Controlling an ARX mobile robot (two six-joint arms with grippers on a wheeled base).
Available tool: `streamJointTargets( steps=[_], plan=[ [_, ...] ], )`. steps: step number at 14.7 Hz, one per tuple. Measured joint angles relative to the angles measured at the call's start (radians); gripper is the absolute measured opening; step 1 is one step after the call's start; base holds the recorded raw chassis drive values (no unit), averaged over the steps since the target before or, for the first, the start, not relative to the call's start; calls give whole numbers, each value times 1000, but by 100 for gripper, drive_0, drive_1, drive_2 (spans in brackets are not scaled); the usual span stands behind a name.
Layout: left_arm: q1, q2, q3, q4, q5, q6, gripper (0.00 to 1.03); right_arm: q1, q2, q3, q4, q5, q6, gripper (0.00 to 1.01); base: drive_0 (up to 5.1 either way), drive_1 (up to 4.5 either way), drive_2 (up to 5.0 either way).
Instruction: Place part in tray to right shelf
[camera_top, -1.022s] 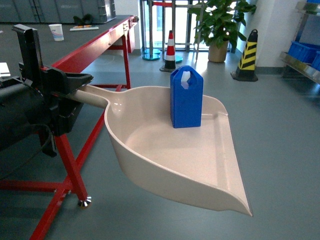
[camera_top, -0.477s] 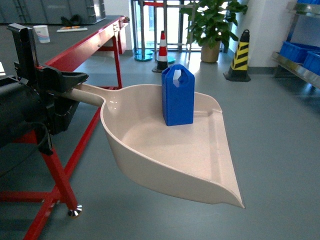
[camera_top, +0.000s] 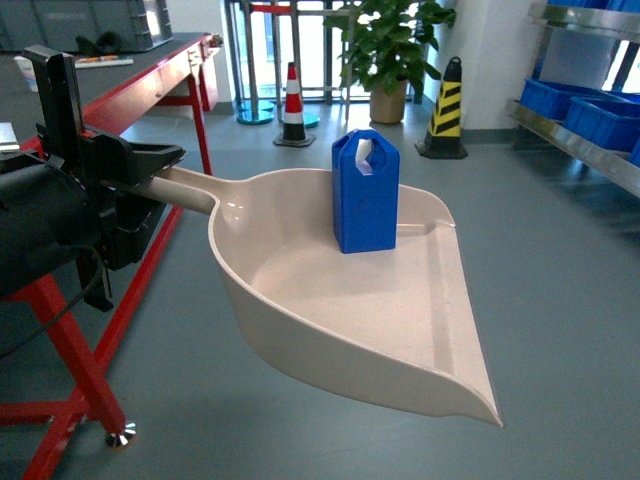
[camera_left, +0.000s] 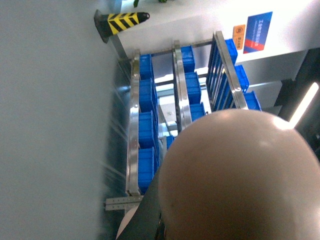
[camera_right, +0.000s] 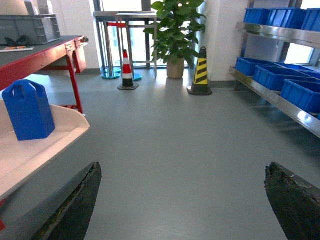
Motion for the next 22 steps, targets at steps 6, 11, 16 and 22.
streamJointTargets(
  steps=[6,11,16,22],
  plan=[
    [0,0,0,0,1,0,15,0,0,0,0,0,0,98,-158,-158,-158],
    [0,0,0,-1,2,0,15,0,0,0,0,0,0,98,-166,-166,-166],
    [0,0,0,-1,3,0,15,0,0,0,0,0,0,98,-153,-153,-153],
    [0,0,0,-1,3,0,15,0,0,0,0,0,0,98,-157,-157,-157]
  ],
)
